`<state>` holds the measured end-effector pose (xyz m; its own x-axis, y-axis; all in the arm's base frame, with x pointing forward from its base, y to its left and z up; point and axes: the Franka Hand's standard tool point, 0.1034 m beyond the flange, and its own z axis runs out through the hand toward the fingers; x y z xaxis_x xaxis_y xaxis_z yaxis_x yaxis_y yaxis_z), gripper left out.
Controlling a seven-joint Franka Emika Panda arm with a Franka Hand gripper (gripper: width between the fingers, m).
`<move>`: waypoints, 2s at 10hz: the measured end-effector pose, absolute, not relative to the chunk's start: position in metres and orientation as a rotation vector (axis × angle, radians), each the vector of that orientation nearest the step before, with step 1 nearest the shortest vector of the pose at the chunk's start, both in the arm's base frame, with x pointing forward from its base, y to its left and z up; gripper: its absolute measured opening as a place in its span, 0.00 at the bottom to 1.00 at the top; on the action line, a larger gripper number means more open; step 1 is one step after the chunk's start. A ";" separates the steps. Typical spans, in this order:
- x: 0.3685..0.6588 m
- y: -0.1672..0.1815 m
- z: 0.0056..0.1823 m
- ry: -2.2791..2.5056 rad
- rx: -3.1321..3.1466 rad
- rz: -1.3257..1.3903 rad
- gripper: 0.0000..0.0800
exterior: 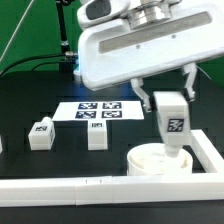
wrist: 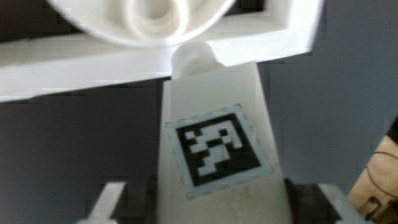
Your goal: Assemble stool
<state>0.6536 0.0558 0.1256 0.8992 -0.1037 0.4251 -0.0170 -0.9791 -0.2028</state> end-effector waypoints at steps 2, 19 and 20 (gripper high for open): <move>0.643 0.033 0.115 0.066 -2.906 -0.725 0.41; 0.640 0.050 0.085 0.111 -2.896 -0.758 0.41; 0.640 0.049 0.086 0.113 -2.895 -0.758 0.41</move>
Offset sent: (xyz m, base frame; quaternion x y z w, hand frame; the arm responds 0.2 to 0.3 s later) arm -0.0076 0.0036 -0.0067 0.0385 -0.0065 0.0268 0.9989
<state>0.6396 0.0495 0.0855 0.8697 -0.1094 0.4812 -0.0355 -0.9865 -0.1601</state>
